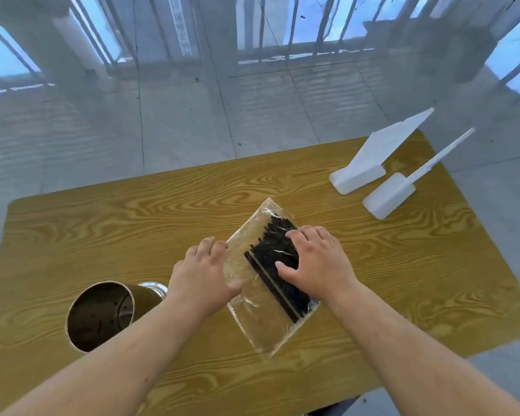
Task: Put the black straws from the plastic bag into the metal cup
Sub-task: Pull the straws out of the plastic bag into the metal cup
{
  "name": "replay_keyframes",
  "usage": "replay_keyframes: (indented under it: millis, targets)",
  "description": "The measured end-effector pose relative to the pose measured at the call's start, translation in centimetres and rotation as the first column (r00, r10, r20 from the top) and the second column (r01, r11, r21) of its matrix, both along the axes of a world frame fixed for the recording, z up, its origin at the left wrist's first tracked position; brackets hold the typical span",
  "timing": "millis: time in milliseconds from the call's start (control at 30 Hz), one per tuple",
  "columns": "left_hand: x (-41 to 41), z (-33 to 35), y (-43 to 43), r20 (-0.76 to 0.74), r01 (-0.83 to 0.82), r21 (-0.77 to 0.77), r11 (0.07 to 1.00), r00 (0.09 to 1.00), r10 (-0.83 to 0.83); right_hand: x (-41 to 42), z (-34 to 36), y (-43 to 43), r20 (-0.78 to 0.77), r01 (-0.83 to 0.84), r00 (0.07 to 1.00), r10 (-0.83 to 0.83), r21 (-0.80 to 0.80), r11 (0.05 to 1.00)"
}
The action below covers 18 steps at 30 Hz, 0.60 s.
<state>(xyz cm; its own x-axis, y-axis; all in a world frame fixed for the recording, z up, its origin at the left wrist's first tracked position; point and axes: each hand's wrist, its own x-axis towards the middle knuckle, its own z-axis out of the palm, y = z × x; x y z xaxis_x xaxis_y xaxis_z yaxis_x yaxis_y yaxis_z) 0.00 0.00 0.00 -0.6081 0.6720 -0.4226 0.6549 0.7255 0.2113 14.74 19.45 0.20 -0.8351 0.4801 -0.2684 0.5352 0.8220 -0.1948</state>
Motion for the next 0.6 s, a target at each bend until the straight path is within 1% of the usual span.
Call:
replay_keyframes:
  millis: [33, 100, 133, 267, 400, 467, 500, 600]
  targets:
    - [-0.1, -0.5, 0.2, 0.045, -0.039, -0.025, 0.999, 0.998, 0.040, 0.0, -0.6, 0.4, 0.023, 0.016, 1.000, -0.015, -0.024, 1.000]
    - [0.0, -1.5, 0.4, 0.070, -0.109, -0.060, 0.992, 0.991, 0.113, 0.0, -1.6, 1.1, 0.073, 0.055, 0.996, -0.052, -0.040, 0.998]
    - [0.0, -1.8, 0.4, 0.086, -0.132, -0.080, 0.988, 0.987, 0.139, 0.1, -1.8, 1.4, 0.108, 0.064, 0.992, -0.058, -0.058, 0.996]
    - [0.2, -3.3, 0.4, 0.092, -0.186, -0.118, 0.975, 0.976, 0.197, 0.0, -3.3, 1.9, 0.156, 0.109, 0.984, -0.091, -0.110, 0.988]
    - [0.6, -4.4, 0.6, 0.163, -0.279, -0.151, 0.948, 0.939, 0.303, 0.2, -4.6, 1.6, 0.229, 0.135, 0.968, -0.106, -0.115, 0.984]
    - [0.8, -4.8, 0.8, 0.210, -0.357, -0.151, 0.922, 0.900, 0.382, 0.2, -5.1, 1.4, 0.236, 0.136, 0.965, -0.111, -0.091, 0.987]
    - [0.8, -4.9, 0.8, 0.242, -0.416, -0.136, 0.899, 0.866, 0.437, 0.2, -5.4, 1.3, 0.230, 0.139, 0.966, -0.117, -0.084, 0.987]
    - [0.7, -5.1, 0.9, 0.363, -0.637, -0.057, 0.768, 0.704, 0.611, 0.0, -5.7, 1.0, 0.227, 0.142, 0.966, -0.125, -0.060, 0.988]
